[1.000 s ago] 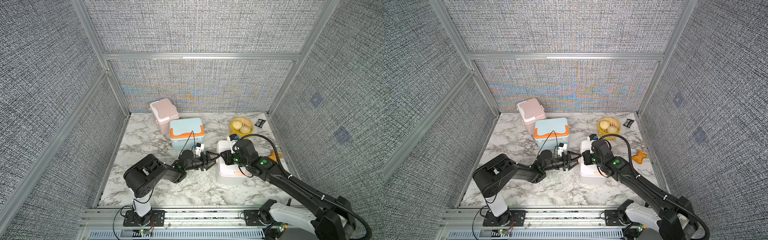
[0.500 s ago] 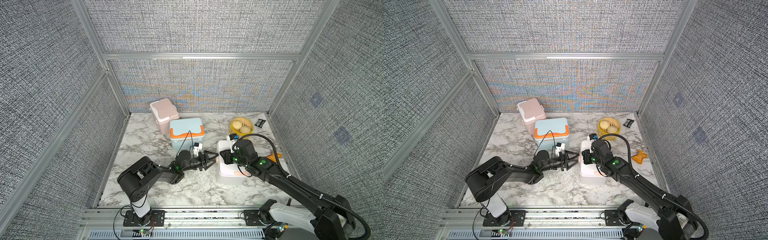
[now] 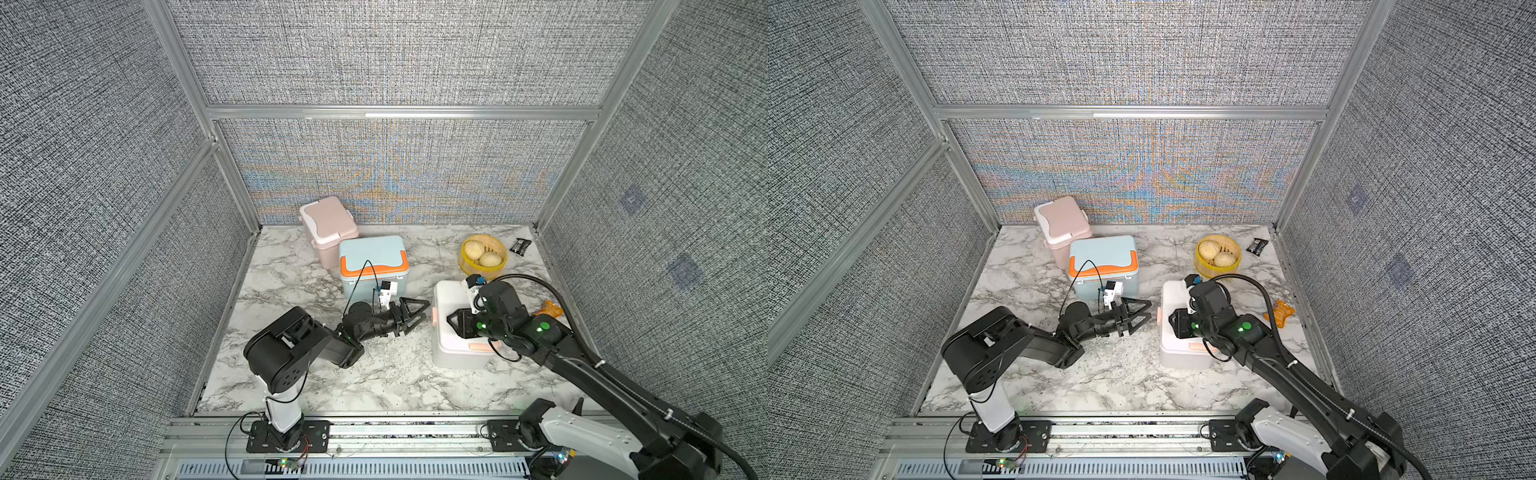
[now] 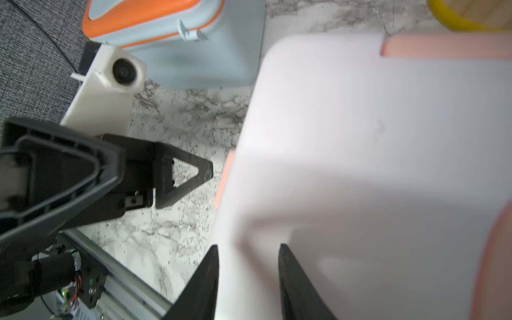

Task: Open first aid kits and take out gauze
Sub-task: Open the fastener of the first aid kit.

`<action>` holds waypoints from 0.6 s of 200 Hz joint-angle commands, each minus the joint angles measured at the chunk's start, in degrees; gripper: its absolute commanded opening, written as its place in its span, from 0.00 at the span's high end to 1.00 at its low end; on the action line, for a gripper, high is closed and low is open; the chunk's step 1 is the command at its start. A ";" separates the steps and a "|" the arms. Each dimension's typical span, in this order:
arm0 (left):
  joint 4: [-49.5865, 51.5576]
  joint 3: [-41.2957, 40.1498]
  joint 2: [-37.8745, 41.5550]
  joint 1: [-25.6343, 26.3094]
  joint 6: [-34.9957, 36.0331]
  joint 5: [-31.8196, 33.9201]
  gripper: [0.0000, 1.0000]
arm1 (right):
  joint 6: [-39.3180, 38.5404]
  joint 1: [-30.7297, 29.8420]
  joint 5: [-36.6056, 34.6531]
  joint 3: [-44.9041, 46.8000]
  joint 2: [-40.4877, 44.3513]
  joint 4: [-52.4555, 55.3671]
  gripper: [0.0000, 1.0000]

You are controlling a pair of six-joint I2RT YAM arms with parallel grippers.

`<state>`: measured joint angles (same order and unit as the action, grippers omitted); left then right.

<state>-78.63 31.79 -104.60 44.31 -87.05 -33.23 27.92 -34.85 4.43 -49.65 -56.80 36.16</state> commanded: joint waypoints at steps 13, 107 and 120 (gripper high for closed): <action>-2.05 1.89 -1.89 0.54 2.96 -3.63 0.17 | 1.25 0.06 -4.21 0.68 2.64 14.35 0.61; -2.05 7.74 -5.39 2.62 1.76 -6.25 0.19 | 0.91 0.83 -2.69 2.98 -2.29 15.34 0.70; -2.05 8.58 -7.29 2.62 1.16 -6.33 0.19 | 0.94 1.00 -3.27 2.98 -2.15 15.68 0.70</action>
<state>-77.34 39.09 -109.95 46.48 -85.32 -36.27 28.42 -34.04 0.43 -48.07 -57.95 35.90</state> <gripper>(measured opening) 0.811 0.303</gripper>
